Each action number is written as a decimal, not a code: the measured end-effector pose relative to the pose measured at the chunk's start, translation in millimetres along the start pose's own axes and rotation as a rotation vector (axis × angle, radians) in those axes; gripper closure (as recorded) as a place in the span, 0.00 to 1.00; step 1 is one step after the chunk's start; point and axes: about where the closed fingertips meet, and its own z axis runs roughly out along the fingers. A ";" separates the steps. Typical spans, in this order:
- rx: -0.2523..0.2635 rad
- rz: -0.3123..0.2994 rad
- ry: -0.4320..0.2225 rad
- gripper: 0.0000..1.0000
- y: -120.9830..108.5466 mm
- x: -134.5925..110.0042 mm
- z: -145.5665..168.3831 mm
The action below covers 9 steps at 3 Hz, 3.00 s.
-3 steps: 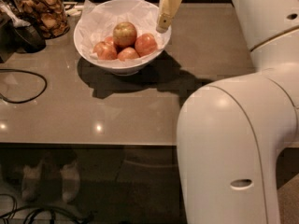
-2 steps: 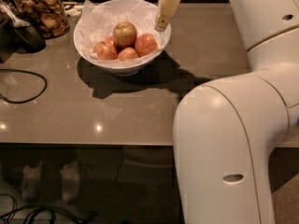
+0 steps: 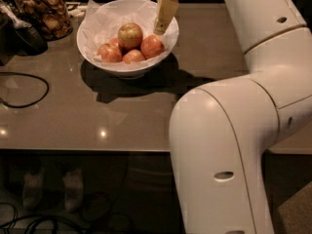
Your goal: Pick apple from white bowl
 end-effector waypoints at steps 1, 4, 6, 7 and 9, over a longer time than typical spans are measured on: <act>-0.022 -0.026 -0.005 0.26 1.2 -11.3 11.7; -0.059 -0.075 -0.017 0.33 0.7 -33.4 38.8; -0.087 -0.095 -0.022 0.32 1.9 -41.7 57.8; -0.102 -0.111 -0.022 0.33 3.4 -47.1 67.4; -0.124 -0.129 -0.015 0.37 6.1 -53.3 79.1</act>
Offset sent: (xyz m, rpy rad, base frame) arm -0.0107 0.0184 -0.0094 -0.0825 0.1591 0.1190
